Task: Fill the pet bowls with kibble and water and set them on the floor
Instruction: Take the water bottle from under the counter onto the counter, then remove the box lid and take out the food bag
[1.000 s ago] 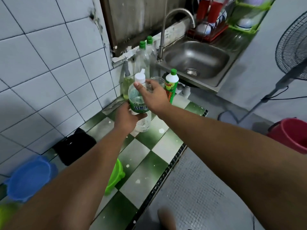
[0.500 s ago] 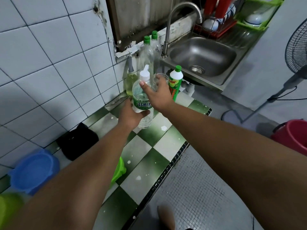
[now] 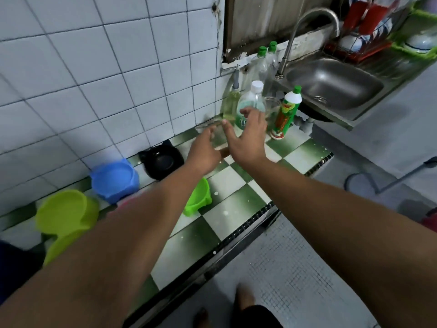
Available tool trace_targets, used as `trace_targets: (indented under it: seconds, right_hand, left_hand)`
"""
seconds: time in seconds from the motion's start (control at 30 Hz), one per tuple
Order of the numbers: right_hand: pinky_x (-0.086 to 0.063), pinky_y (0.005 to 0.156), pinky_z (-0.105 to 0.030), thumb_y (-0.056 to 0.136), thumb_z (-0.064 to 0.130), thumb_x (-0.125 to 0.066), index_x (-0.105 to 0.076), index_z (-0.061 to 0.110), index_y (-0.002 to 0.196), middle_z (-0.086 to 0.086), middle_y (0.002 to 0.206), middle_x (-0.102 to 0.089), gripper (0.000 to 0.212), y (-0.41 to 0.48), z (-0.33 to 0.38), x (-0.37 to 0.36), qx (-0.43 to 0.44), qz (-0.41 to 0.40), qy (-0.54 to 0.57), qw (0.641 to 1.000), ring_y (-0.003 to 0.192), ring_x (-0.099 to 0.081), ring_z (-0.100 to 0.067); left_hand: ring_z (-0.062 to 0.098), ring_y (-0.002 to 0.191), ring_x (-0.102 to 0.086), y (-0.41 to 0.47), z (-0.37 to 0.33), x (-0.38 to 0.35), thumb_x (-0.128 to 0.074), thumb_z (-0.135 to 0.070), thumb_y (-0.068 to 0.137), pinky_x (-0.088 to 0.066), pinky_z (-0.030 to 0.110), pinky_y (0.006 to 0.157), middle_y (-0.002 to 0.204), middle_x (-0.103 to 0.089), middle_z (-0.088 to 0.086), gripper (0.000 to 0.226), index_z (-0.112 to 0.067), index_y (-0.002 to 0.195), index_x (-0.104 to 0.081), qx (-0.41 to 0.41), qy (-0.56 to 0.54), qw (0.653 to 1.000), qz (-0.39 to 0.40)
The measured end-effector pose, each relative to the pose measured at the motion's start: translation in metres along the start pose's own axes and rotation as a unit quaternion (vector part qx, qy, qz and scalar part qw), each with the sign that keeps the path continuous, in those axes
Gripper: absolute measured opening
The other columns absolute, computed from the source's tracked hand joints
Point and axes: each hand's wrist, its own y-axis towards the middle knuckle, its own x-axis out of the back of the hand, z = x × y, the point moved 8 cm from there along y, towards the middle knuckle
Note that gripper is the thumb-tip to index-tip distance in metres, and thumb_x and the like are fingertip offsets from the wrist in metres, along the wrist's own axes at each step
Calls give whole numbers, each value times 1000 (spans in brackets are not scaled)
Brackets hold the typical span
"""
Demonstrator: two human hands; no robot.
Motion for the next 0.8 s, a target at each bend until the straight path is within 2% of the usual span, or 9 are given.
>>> trace_targets:
  seconds: [0.13, 0.23, 0.3, 0.37, 0.43, 0.5, 0.6, 0.67, 0.8]
  right_hand:
    - [-45, 95, -44, 86, 45, -64, -54, 6, 112, -10, 110, -54, 47, -42, 37, -38, 52, 73, 66, 994, 105, -51, -24]
    - [-48, 92, -44, 88, 43, -66, -54, 7, 111, -6, 108, -54, 44, -77, 60, -71, 83, 138, 109, 981, 102, -55, -25]
    - [-50, 89, -42, 88, 39, -68, -54, 10, 108, -3, 105, -52, 38, -102, 77, -90, 90, 192, 138, 967, 98, -57, -25]
    - [-51, 84, -41, 89, 39, -68, -55, 11, 103, -5, 99, -55, 34, -126, 93, -105, 99, 237, 162, 953, 91, -58, -25]
    - [-50, 78, -37, 90, 37, -67, -55, 12, 99, -8, 95, -57, 29, -151, 110, -118, 114, 282, 179, 935, 86, -57, -23]
    - [-48, 76, -30, 92, 33, -67, -56, 14, 98, -6, 97, -58, 22, -177, 128, -129, 129, 331, 191, 915, 87, -57, -20]
    - [-47, 71, -25, 93, 35, -66, -58, 15, 97, -6, 96, -62, 22, -211, 153, -149, 138, 386, 188, 892, 81, -61, -20]
    - [-43, 66, -18, 93, 36, -67, -60, 15, 97, -8, 94, -64, 22, -232, 173, -164, 144, 423, 192, 874, 76, -59, -18]
    - [-39, 61, -6, 92, 32, -68, -64, 12, 100, -3, 89, -64, 22, -270, 217, -191, 181, 461, 182, 849, 66, -52, -2]
  left_hand:
    - [15, 98, -65, -49, 19, 47, -81, -14, 80, -52, 24, 74, 122, -65, 2, 58, -21, 132, -57, 34, -7, 998, -51]
    - [7, 78, -63, -91, 31, 86, -72, -8, 81, -46, 19, 69, 98, -70, -2, 35, -19, 114, -63, 46, 11, 993, -110]
    - [5, 79, -65, -127, 39, 112, -73, -16, 79, -49, 18, 75, 96, -70, -5, 33, -22, 109, -63, 65, 9, 987, -147]
    - [14, 87, -69, -162, 52, 133, -73, -26, 71, -55, 28, 84, 107, -71, -1, 42, -22, 111, -62, 84, -2, 980, -178]
    - [19, 97, -69, -195, 68, 155, -80, -30, 72, -55, 35, 92, 116, -69, 2, 52, -17, 120, -64, 111, 30, 970, -212]
    - [19, 101, -67, -231, 81, 176, -84, -28, 80, -53, 32, 91, 116, -66, 0, 54, -17, 128, -63, 154, 31, 955, -251]
    - [16, 94, -66, -281, 99, 205, -81, -30, 85, -53, 30, 81, 109, -65, -4, 46, -21, 127, -63, 177, 27, 936, -302]
    - [16, 96, -67, -312, 108, 229, -80, -30, 86, -56, 32, 85, 110, -66, -2, 43, -20, 125, -64, 186, 41, 924, -332]
    - [16, 97, -68, -365, 121, 280, -77, -31, 89, -55, 31, 91, 104, -68, -3, 34, -18, 120, -68, 212, 82, 896, -381]
